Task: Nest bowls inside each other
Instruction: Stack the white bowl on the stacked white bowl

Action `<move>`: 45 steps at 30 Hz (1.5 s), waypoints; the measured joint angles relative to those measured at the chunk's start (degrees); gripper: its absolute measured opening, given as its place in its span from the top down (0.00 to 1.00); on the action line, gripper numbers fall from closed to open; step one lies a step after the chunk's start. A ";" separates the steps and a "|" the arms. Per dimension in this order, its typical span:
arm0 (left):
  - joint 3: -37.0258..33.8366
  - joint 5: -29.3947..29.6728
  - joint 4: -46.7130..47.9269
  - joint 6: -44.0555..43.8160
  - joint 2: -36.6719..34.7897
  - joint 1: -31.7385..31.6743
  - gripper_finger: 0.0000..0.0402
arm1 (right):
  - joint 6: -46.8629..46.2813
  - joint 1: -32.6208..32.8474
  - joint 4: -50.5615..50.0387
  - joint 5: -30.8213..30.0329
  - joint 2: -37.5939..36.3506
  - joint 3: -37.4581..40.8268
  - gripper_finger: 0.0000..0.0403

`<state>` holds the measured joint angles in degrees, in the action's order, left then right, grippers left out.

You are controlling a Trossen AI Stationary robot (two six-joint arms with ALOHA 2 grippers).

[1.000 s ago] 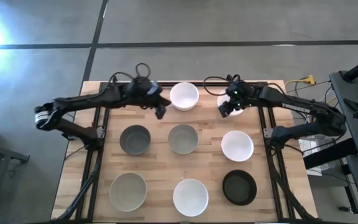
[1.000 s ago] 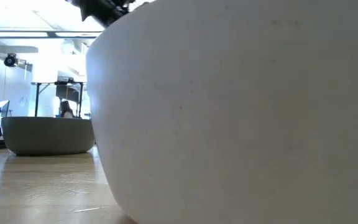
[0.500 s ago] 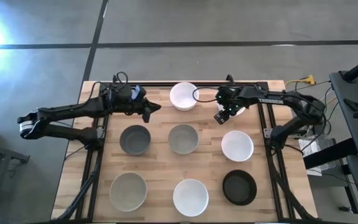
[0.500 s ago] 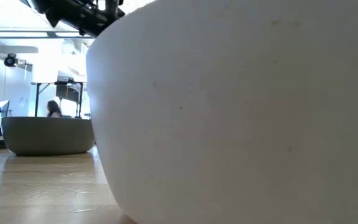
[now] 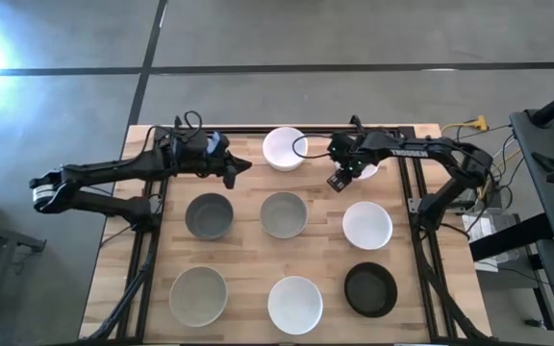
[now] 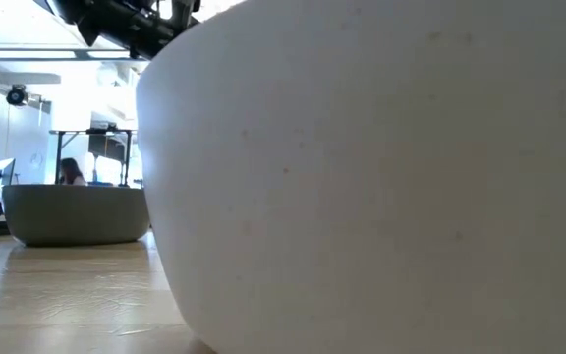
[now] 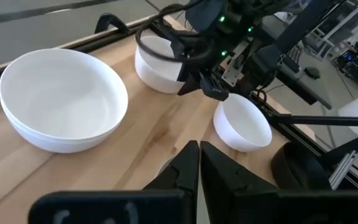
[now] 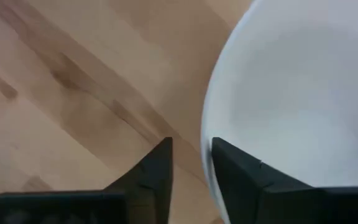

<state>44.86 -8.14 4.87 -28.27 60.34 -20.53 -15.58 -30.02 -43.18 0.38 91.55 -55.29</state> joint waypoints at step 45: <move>0.09 -0.02 -2.02 -0.04 0.63 0.00 1.00 | -2.05 0.00 1.94 1.07 3.61 -1.13 0.77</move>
<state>44.95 -8.16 2.85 -28.32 60.97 -20.53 -17.63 -30.02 -41.25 1.45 95.16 -56.42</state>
